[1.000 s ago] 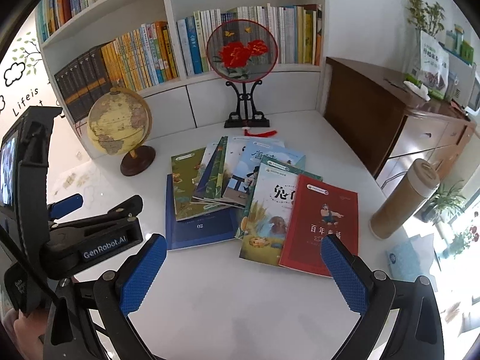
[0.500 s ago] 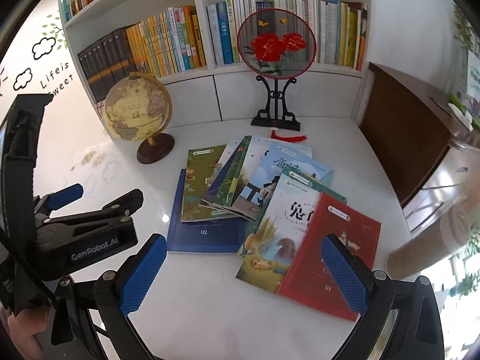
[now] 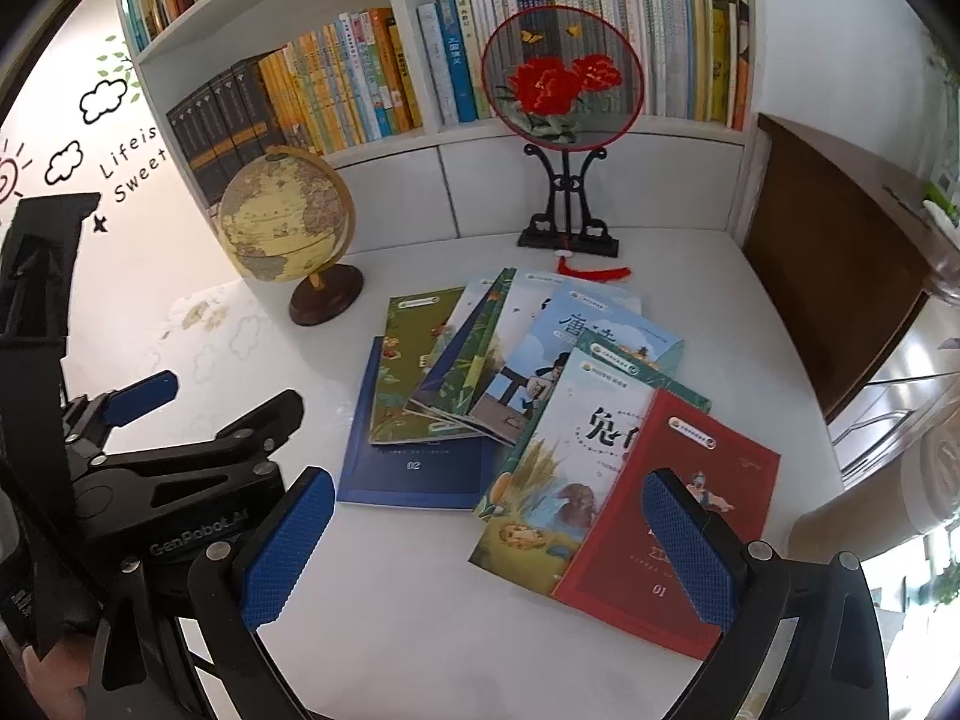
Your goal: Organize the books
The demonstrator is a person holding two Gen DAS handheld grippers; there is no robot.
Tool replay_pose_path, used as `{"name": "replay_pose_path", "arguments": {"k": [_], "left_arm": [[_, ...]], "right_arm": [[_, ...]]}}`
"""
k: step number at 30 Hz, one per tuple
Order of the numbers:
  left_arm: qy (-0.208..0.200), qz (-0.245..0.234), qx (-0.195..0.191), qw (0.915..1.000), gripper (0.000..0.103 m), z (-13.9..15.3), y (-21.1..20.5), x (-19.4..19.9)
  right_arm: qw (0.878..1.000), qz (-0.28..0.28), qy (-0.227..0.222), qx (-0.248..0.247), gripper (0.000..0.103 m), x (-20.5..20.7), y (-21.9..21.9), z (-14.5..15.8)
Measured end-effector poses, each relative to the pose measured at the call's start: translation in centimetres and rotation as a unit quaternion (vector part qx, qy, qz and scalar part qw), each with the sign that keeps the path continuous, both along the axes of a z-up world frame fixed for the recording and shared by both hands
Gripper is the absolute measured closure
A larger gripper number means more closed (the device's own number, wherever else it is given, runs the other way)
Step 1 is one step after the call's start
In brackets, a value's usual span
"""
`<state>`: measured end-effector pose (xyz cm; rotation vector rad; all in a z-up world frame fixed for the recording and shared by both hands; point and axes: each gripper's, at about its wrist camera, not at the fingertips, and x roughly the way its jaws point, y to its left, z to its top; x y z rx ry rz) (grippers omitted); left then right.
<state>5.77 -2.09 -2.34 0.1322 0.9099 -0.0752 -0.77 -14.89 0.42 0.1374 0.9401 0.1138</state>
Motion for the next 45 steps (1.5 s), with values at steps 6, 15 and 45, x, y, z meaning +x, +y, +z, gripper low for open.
{"name": "replay_pose_path", "arguments": {"k": [6, 15, 45], "left_arm": [[0.003, -0.005, -0.003, 1.0, 0.002, -0.2, -0.1, 0.1], [0.015, -0.011, -0.004, 0.9998, 0.002, -0.9, -0.4, 0.7], [0.181, -0.162, -0.049, 0.9688, 0.003, -10.7, -11.1, 0.8]], "right_arm": [[1.0, 0.001, 0.006, 0.012, 0.0, 0.0, -0.1, -0.3], [0.999, -0.014, 0.022, 0.024, 0.0, 0.4, -0.9, -1.0], [0.969, -0.19, 0.152, 0.052, 0.002, -0.9, -13.6, -14.2]]}}
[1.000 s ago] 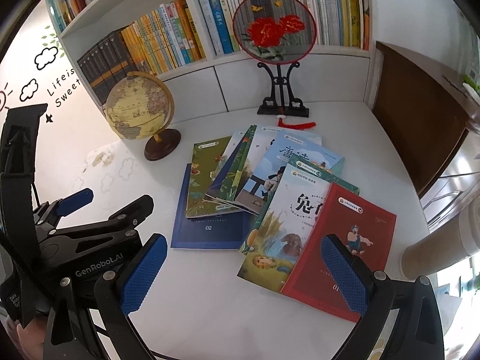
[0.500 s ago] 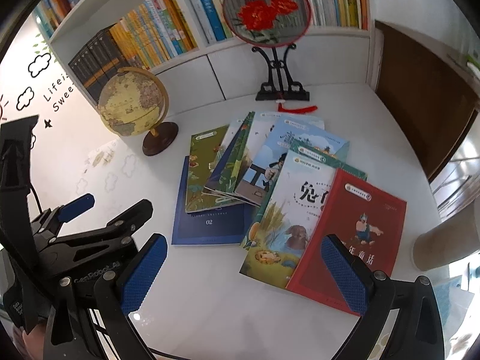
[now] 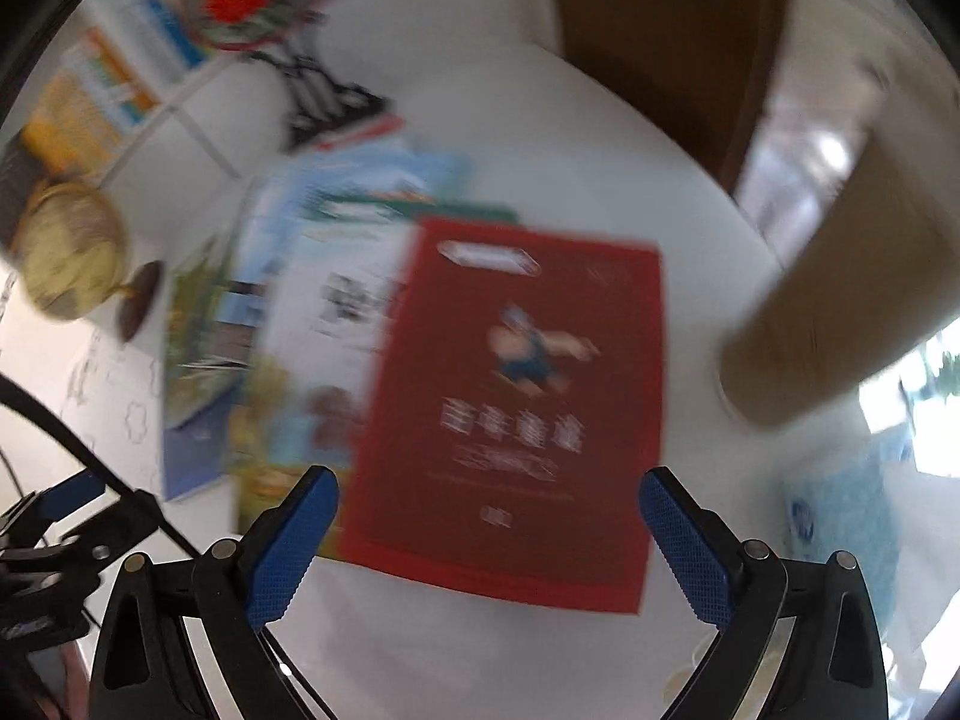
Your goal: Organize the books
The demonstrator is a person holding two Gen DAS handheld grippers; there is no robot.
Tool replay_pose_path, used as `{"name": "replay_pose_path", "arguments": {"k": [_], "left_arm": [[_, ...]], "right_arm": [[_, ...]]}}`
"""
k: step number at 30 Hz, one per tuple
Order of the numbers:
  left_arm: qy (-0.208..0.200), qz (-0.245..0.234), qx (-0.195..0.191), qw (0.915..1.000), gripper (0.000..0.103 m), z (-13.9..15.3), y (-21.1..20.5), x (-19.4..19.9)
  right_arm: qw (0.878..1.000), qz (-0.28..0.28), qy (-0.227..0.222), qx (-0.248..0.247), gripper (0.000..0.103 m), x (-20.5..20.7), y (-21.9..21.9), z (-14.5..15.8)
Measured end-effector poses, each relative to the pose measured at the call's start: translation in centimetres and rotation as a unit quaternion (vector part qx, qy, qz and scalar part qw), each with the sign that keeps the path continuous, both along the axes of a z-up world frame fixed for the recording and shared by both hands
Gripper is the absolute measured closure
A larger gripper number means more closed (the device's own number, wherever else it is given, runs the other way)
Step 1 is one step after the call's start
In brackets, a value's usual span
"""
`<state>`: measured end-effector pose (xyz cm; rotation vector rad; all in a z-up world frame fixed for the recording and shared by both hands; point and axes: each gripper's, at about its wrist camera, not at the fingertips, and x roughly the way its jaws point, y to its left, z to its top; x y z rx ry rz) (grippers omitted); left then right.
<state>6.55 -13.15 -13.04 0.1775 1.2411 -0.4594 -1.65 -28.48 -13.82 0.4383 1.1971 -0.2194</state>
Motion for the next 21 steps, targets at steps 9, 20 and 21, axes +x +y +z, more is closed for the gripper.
{"name": "replay_pose_path", "arguments": {"k": [9, 20, 21], "left_arm": [[0.059, -0.086, 0.058, 0.9929, 0.003, -6.6, -6.7, 0.2], [0.068, -0.087, -0.001, 0.9939, 0.001, -6.7, -5.8, 0.7], [0.074, -0.09, -0.014, 0.993, 0.001, -6.4, -5.3, 0.8]], "right_arm": [[0.999, -0.042, 0.031, -0.004, 0.003, -1.2, -3.6, -4.9], [0.999, 0.005, -0.019, 0.038, 0.008, 0.0, -4.2, -6.5], [0.999, 0.007, -0.019, 0.049, 0.008, 0.3, -4.1, -6.6]]}}
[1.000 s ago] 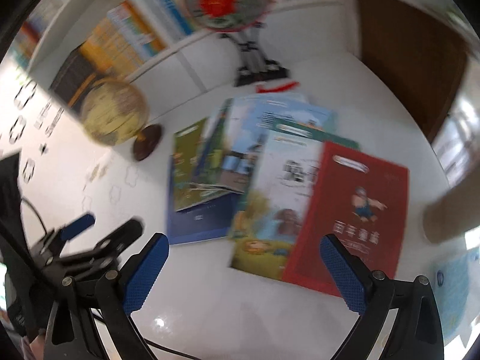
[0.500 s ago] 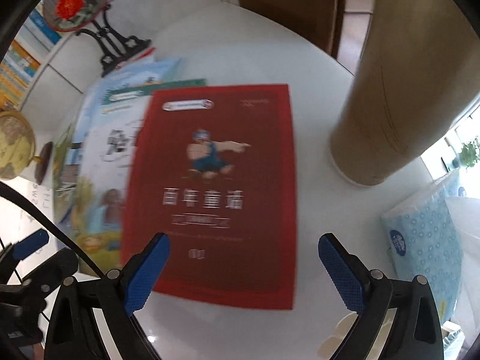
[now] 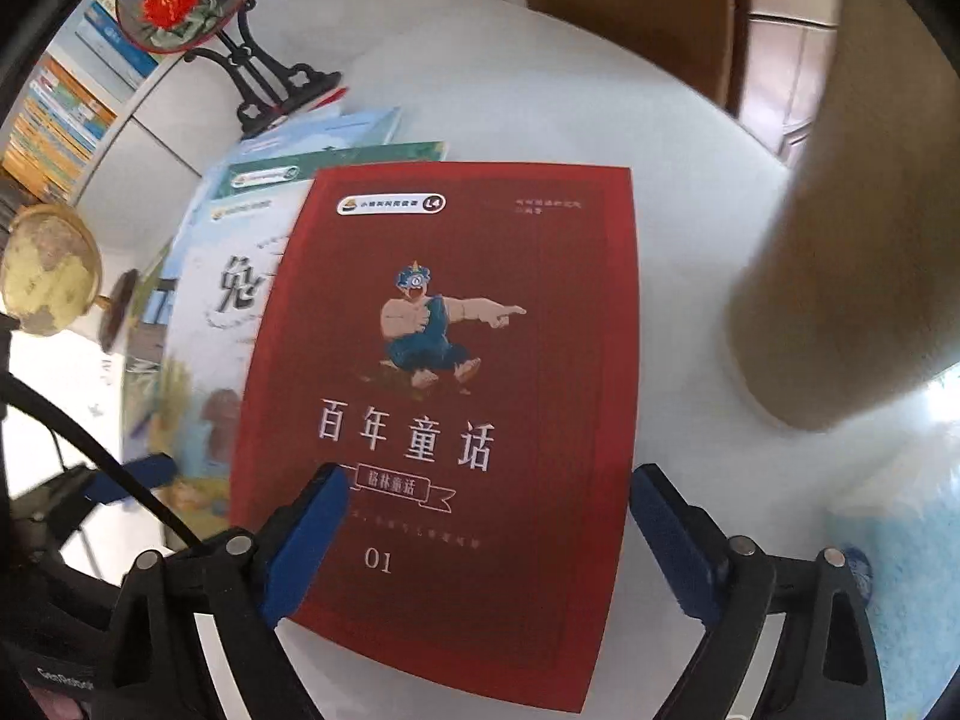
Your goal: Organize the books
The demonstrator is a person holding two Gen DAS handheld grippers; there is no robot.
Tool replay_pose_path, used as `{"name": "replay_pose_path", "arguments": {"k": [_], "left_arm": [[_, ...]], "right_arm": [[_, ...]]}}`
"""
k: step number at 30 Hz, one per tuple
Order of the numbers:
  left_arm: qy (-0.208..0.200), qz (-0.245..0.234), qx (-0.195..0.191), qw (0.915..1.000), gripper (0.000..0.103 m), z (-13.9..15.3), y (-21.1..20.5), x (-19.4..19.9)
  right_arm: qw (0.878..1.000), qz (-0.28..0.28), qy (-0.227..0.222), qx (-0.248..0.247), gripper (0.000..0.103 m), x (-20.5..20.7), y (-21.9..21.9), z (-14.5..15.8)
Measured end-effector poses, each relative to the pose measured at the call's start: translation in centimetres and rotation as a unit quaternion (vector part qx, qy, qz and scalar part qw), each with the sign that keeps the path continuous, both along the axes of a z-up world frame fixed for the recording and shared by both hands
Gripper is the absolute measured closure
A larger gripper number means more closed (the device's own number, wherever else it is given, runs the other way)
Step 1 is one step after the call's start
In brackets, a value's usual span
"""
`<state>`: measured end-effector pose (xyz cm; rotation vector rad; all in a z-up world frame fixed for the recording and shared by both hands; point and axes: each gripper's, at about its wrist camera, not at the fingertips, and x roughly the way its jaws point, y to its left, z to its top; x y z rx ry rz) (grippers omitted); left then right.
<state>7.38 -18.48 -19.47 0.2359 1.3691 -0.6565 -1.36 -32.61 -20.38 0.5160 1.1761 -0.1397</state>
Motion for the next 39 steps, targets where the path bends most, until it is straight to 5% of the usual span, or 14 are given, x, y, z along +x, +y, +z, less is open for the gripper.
{"name": "replay_pose_path", "arguments": {"k": [6, 14, 20, 26, 30, 31, 34, 38, 39], "left_arm": [[0.006, 0.01, -0.014, 0.9998, 0.002, 0.6, 3.5, -0.1], [0.047, 0.091, -0.012, 0.9947, 0.003, -0.6, 9.1, 1.9], [0.016, 0.122, 0.008, 0.9923, 0.003, 0.7, 13.1, 3.1], [-0.026, 0.162, -0.02, 0.9863, 0.003, 4.2, 14.8, 7.1], [-0.027, 0.164, -0.016, 0.986, 0.002, 3.9, 13.5, 10.0], [-0.022, 0.156, -0.002, 0.9874, 0.004, 3.2, 12.9, 10.8], [-0.015, 0.147, -0.001, 0.9891, 0.056, 2.2, 11.9, 11.0], [-0.071, 0.145, 0.038, 0.9862, 0.057, 2.9, 11.1, 9.7], [-0.081, 0.144, 0.047, 0.9851, 0.057, 3.1, 11.4, 9.6]], "right_arm": [[0.997, 0.066, -0.015, 0.047, 0.02, 2.4, 2.8, 0.1], [0.986, 0.163, -0.037, -0.009, 0.02, 5.6, 8.4, 1.0], [0.96, 0.264, -0.074, -0.048, 0.02, 8.9, 13.7, 1.6], [0.979, 0.192, -0.064, 0.012, 0.02, 10.2, 11.2, 1.3], [0.985, 0.161, -0.058, 0.036, 0.019, 9.7, 10.2, 1.0], [0.985, 0.153, -0.059, 0.046, 0.019, 9.6, 9.9, 1.1], [0.987, 0.13, -0.063, 0.074, 0.019, 9.7, 9.4, 1.1], [0.983, 0.15, -0.07, 0.079, 0.038, 9.8, 10.6, 1.4], [0.984, 0.148, -0.07, 0.075, 0.052, 9.8, 10.6, 1.5]]}}
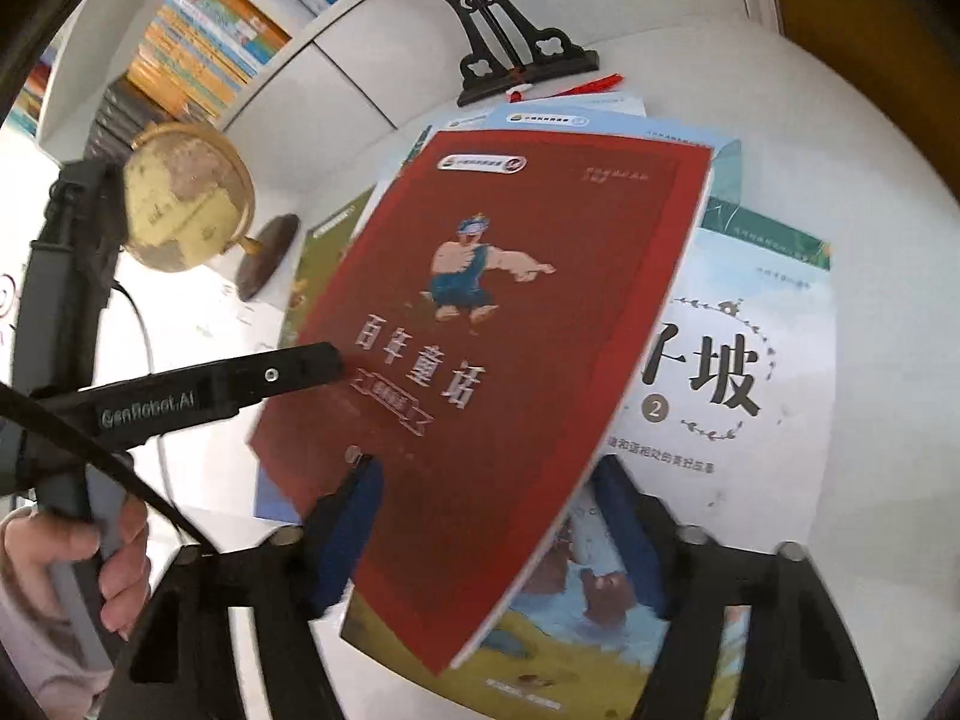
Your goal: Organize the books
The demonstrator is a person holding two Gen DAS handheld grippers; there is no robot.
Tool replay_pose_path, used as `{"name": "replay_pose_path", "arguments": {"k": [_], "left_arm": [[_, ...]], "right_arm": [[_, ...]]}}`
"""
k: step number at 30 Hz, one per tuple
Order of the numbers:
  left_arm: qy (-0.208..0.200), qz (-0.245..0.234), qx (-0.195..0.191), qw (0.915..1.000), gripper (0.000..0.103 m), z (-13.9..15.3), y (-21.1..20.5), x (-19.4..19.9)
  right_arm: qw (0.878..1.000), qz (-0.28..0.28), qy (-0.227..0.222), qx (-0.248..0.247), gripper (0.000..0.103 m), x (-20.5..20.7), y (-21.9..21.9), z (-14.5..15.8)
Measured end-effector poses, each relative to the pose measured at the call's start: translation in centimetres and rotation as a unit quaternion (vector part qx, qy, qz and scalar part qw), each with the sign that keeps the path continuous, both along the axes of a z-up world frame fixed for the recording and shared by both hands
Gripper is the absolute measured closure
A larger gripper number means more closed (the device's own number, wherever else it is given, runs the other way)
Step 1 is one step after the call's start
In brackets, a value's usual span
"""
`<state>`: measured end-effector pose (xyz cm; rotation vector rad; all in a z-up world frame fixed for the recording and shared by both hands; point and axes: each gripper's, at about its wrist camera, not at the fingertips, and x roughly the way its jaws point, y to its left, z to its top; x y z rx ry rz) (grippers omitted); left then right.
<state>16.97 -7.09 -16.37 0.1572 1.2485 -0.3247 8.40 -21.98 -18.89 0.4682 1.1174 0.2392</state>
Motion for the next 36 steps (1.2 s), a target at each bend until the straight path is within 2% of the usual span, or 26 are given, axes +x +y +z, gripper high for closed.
{"name": "replay_pose_path", "arguments": {"k": [1, 2, 4, 7, 10, 12, 16, 20, 21, 22, 25, 27, 29, 31, 33, 36], "left_arm": [[-0.001, 0.005, 0.003, 1.0, 0.057, 0.1, 0.7, -0.4], [0.005, 0.01, -0.001, 0.9999, 0.057, 0.1, 1.4, -0.2], [0.017, 0.024, -0.017, 0.9994, 0.059, 0.1, 3.1, -0.3], [0.026, 0.035, -0.05, 0.9978, 0.059, 0.4, 5.5, -1.5], [0.021, 0.043, -0.052, 0.9975, 0.059, 0.7, 7.2, -3.3], [0.032, 0.056, -0.055, 0.9964, 0.059, 0.0, 8.5, -4.1], [0.054, 0.085, -0.063, 0.993, 0.059, -1.7, 10.2, -4.9], [0.056, 0.081, -0.081, 0.9919, 0.06, -1.7, 10.6, -5.4], [0.053, 0.075, -0.077, 0.9927, 0.06, -1.6, 10.3, -5.4], [0.053, 0.072, -0.075, 0.9932, 0.06, -1.7, 10.0, -5.3], [0.058, 0.062, -0.052, 0.995, 0.06, -3.1, 9.3, -4.7], [0.052, 0.065, -0.046, 0.9955, 0.059, -3.5, 9.5, -4.7], [0.046, 0.064, -0.058, 0.9952, 0.058, -3.4, 9.9, -4.8], [0.049, 0.062, -0.073, 0.9942, 0.058, -3.4, 10.3, -4.7], [0.051, 0.058, -0.084, 0.9935, 0.058, -3.4, 10.6, -4.6], [0.053, 0.054, -0.093, 0.9928, 0.058, -3.6, 10.8, -4.4]], "right_arm": [[1.0, -0.006, 0.0, 0.003, 0.064, -0.2, -0.2, 0.0], [1.0, -0.012, 0.001, 0.019, 0.067, -0.4, -0.5, -0.2], [0.998, -0.022, -0.002, 0.053, 0.086, -0.8, -1.2, -0.4], [0.993, -0.028, -0.02, 0.114, 0.092, -1.1, -1.6, 0.4], [0.992, -0.004, -0.033, 0.118, 0.092, -0.5, -0.1, 1.8], [0.993, 0.013, -0.023, 0.118, 0.089, 0.2, 1.4, 2.0], [0.996, 0.012, 0.013, 0.085, 0.081, 0.9, 3.4, 0.7], [0.997, 0.002, 0.031, 0.073, 0.077, 0.6, 4.1, 0.1], [0.997, -0.011, 0.037, 0.069, 0.066, 0.4, 3.8, 0.0], [0.997, -0.025, 0.042, 0.065, 0.06, 0.2, 3.4, -0.1], [0.996, -0.03, 0.04, 0.077, 0.052, 0.1, 3.4, 0.0], [0.998, -0.013, 0.039, 0.054, 0.048, 0.4, 4.1, 0.2], [0.999, 0.003, 0.038, 0.036, 0.046, 0.6, 4.9, 0.3], [0.998, 0.02, 0.041, 0.042, 0.044, 0.4, 5.4, 0.2], [0.996, 0.036, 0.045, 0.069, 0.044, 0.4, 5.9, 0.0], [0.997, 0.041, 0.034, 0.059, 0.044, 0.7, 6.7, 0.3]]}}
